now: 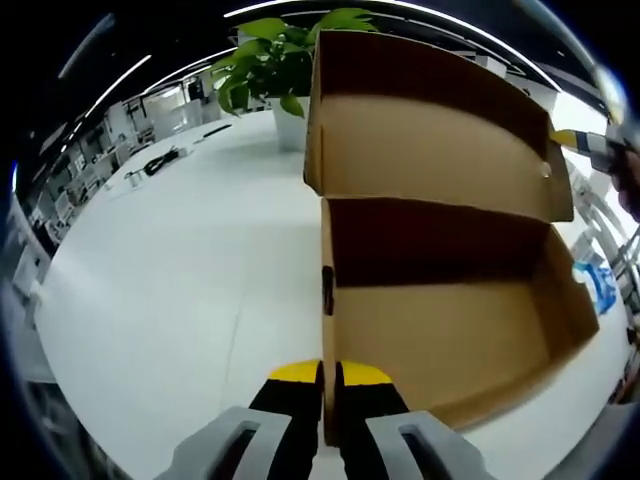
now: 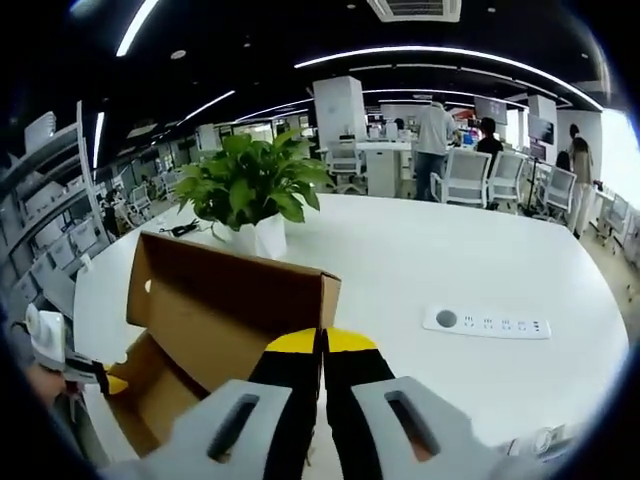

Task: Operate the shoe box by opening the lid, removing the specified soft item, and placing it in the target area until the item is outside and the box remains undamaged.

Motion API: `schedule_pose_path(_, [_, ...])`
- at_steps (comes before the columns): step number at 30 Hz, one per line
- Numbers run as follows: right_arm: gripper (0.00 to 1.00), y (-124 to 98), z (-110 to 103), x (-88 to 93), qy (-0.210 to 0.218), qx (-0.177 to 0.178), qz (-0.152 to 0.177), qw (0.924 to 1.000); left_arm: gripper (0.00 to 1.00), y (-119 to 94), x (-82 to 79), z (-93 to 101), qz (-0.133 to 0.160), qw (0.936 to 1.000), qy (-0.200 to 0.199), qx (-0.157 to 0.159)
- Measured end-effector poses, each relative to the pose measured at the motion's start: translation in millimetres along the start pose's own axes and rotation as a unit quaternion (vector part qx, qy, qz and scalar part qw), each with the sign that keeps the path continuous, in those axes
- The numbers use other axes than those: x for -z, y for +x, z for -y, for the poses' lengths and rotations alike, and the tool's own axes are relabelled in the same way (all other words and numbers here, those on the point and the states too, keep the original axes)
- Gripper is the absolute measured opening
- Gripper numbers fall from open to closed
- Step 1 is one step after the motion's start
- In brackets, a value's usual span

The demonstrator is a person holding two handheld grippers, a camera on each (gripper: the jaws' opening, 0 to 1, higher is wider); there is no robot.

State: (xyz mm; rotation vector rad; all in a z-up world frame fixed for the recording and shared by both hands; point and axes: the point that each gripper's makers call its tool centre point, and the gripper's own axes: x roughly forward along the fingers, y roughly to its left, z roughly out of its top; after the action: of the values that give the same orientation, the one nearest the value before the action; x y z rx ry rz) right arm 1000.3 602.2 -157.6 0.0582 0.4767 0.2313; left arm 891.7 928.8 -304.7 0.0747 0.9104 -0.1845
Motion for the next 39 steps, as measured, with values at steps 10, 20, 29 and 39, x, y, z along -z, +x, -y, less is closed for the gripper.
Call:
schedule_pose_path(10, [0.0,-17.2,-7.3,0.7,-0.006,-0.003,0.014,0.9999,0.04,-1.1,-0.7,0.7,0.001,1.0,-0.001,-0.002])
schedule_pose_path(20, [0.0,-41.9,-19.8,6.0,-0.05,-0.005,0.047,0.9976,0.04,-0.9,-0.7,0.4,0.002,1.0,-0.004,-0.003])
schedule_pose_path(29, [0.0,-57.1,-23.4,11.2,-0.058,-0.003,0.059,0.9965,0.02,-0.4,-2.4,-0.9,0.01,0.9999,0.0,-0.011])
schedule_pose_path(39, [0.0,-76.4,-34.1,21.5,-0.088,0.006,0.068,0.9937,0.02,-1.1,-1.7,-0.3,0.011,0.9999,-0.001,-0.011])
